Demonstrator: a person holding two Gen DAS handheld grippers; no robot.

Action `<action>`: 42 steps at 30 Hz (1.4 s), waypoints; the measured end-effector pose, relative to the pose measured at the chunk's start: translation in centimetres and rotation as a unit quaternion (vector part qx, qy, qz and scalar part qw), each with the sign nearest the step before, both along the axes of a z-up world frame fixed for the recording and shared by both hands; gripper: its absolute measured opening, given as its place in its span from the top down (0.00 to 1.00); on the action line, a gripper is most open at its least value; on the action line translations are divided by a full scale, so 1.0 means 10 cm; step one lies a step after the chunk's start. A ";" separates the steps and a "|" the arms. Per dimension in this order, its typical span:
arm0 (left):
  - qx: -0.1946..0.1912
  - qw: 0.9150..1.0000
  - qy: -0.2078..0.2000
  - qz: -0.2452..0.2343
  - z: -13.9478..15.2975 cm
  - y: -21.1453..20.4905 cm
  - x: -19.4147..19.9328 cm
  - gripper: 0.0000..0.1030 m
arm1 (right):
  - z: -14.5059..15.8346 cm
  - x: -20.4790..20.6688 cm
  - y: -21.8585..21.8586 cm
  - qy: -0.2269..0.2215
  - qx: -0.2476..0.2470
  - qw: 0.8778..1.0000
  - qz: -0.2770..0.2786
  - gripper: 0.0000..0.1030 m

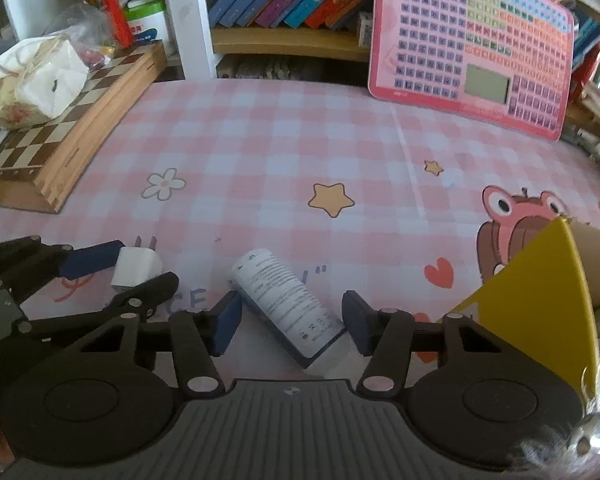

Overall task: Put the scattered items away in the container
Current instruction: 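Move both tools toward the white charger plug and white spray bottle, then close the left gripper on the charger plug while the right gripper grasps the spray bottle, then lift and carry the charger plug and spray bottle over the yellow box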

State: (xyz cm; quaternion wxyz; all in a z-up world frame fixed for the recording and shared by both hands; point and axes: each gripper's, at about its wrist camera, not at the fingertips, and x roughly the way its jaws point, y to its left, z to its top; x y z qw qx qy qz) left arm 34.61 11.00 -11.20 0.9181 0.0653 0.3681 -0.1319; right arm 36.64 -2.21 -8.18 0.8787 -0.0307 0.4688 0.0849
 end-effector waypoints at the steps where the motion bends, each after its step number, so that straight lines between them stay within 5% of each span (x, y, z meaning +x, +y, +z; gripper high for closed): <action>1: -0.003 1.000 0.001 0.002 0.00 0.02 0.01 0.68 | -0.02 0.01 0.01 0.005 -0.001 1.000 0.003 0.55; 5: -0.018 1.000 0.008 0.001 0.02 0.08 0.05 0.69 | -0.09 -0.01 0.07 0.023 -0.007 0.999 0.025 0.70; 23: -0.108 0.993 0.038 0.043 0.31 0.52 -0.29 0.69 | 0.23 -0.39 0.08 0.010 0.023 0.999 0.027 0.70; 42: -0.126 0.990 0.018 0.062 0.72 0.48 -1.13 0.69 | 0.53 -1.17 -0.12 -0.004 0.062 0.996 0.067 0.70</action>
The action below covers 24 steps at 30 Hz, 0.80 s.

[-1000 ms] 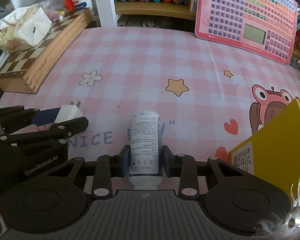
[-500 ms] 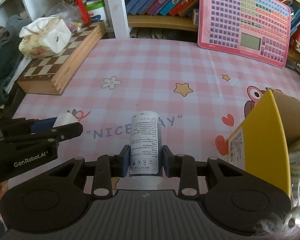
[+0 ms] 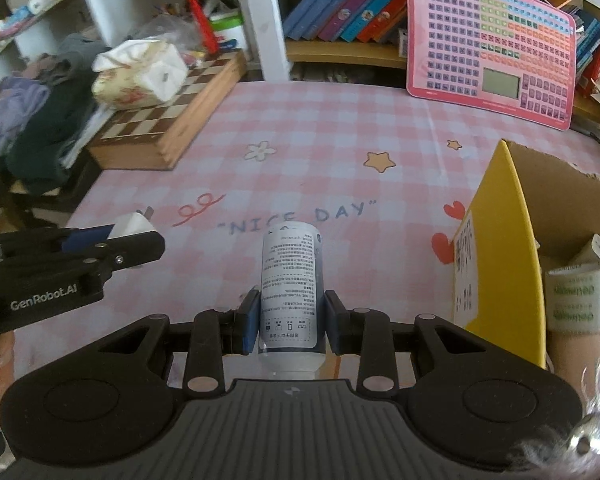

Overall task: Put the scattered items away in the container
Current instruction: 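Lift and carry the charger plug and spray bottle over the yellow box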

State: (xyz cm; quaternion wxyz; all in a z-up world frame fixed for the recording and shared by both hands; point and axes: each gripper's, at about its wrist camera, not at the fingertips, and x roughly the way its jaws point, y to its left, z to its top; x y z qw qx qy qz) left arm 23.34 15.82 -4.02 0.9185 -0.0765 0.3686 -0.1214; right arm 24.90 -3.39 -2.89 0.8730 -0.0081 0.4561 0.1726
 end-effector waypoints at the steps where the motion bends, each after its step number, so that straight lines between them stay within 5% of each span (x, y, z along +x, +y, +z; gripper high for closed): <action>1: -0.001 1.000 0.000 0.001 0.02 -0.02 -0.06 0.69 | 0.01 -0.06 -0.02 0.000 0.002 1.000 0.004 0.70; 24: -0.019 1.000 0.017 0.008 0.40 -0.72 -1.47 0.69 | 0.17 -1.47 -0.87 -0.003 0.027 0.995 0.096 0.70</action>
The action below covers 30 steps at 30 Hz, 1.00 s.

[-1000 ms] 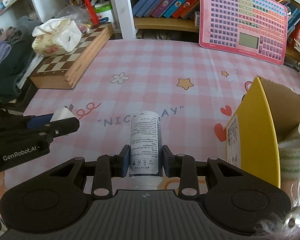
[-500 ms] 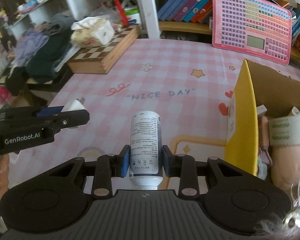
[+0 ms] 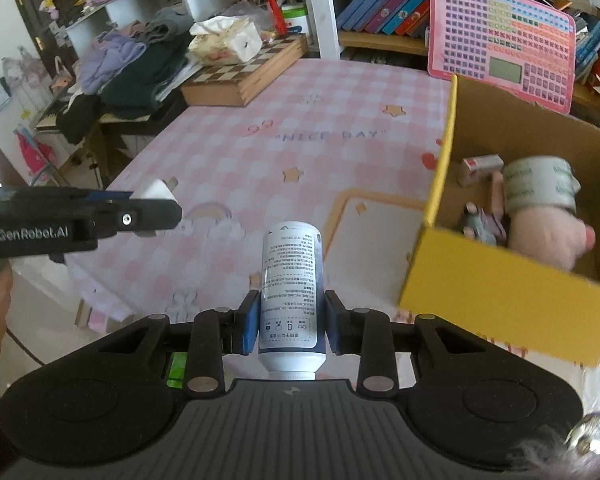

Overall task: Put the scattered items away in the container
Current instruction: 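Lift and carry the charger plug and spray bottle over the yellow box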

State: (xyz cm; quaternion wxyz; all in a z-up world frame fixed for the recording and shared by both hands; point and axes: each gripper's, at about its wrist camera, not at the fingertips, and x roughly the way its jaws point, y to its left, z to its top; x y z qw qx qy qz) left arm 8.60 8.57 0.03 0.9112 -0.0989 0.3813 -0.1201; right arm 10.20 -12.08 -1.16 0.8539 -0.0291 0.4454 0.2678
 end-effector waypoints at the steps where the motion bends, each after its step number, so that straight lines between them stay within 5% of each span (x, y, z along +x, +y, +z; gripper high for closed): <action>1: 0.000 1.000 -0.001 0.000 0.01 -0.04 -0.04 0.69 | 0.00 -0.04 -0.03 -0.001 0.000 1.000 0.000 0.70; 30: -0.017 0.999 -0.011 -0.047 0.23 -0.97 -0.81 0.69 | 0.07 -1.05 -1.03 -0.015 0.001 0.999 -0.047 0.70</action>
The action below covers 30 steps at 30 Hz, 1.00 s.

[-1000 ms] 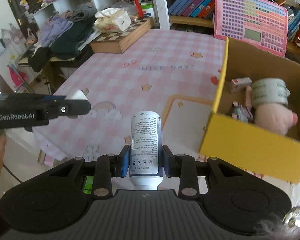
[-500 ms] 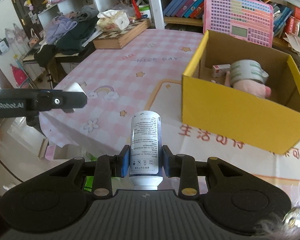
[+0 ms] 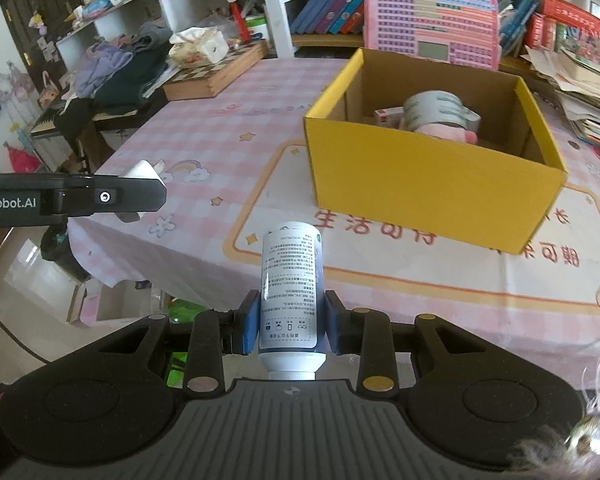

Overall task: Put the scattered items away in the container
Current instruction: 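Lift and carry the charger plug and spray bottle over the yellow box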

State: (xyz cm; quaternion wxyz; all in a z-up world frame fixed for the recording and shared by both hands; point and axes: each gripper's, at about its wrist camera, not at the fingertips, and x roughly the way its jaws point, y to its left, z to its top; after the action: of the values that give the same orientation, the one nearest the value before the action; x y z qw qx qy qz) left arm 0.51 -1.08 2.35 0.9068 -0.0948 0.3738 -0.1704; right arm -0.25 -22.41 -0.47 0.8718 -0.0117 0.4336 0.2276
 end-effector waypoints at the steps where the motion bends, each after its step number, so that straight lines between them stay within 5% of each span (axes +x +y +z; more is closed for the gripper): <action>1: 0.001 1.000 0.001 -0.003 0.00 -0.03 -0.01 0.69 | 0.00 -0.03 -0.02 0.000 0.001 1.000 -0.003 0.70; 30: 0.012 0.993 0.025 -0.114 -0.15 -0.77 0.16 0.69 | -0.10 -0.28 -0.63 0.028 0.007 0.993 -0.113 0.70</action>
State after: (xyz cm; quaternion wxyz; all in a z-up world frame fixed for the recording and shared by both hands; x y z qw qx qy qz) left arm 2.15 -8.82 0.85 0.8729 -0.0450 0.4064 -0.2662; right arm -3.05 -28.70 -1.50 0.8796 0.0500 0.4545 0.1309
